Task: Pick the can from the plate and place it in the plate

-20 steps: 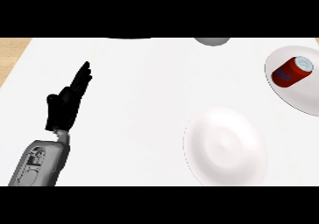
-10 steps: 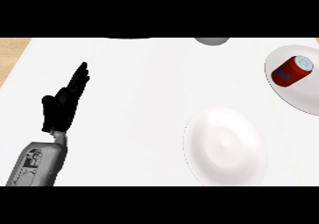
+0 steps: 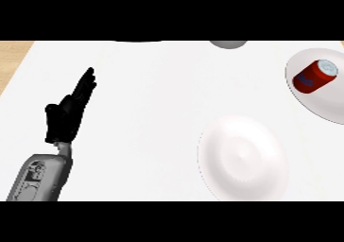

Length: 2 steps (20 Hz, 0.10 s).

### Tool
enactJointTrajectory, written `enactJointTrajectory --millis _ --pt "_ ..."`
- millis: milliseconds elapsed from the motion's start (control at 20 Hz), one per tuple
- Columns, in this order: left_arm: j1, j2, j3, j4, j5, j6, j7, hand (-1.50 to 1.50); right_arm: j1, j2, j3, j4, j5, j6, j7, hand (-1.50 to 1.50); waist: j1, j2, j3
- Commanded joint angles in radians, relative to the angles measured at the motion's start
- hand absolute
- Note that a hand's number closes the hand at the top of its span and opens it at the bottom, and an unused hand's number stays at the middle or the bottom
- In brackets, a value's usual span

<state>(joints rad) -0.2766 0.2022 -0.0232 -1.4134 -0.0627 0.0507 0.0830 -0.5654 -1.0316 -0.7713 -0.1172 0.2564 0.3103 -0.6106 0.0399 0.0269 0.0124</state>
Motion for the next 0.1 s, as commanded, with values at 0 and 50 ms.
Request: enactJointTrajectory --millis 0,50 --pt "-0.011 0.014 0.002 0.006 0.0 -0.017 -0.005 0.0 0.035 -0.013 -0.01 0.002 -0.009 0.025 -0.01 -1.5 0.002 0.001 0.001" --pt "-0.035 -0.011 -0.012 0.011 -0.007 -0.001 0.022 0.0 0.011 -0.014 -0.007 -0.005 -0.005 0.002 0.014 -1.5 0.009 0.004 0.002"
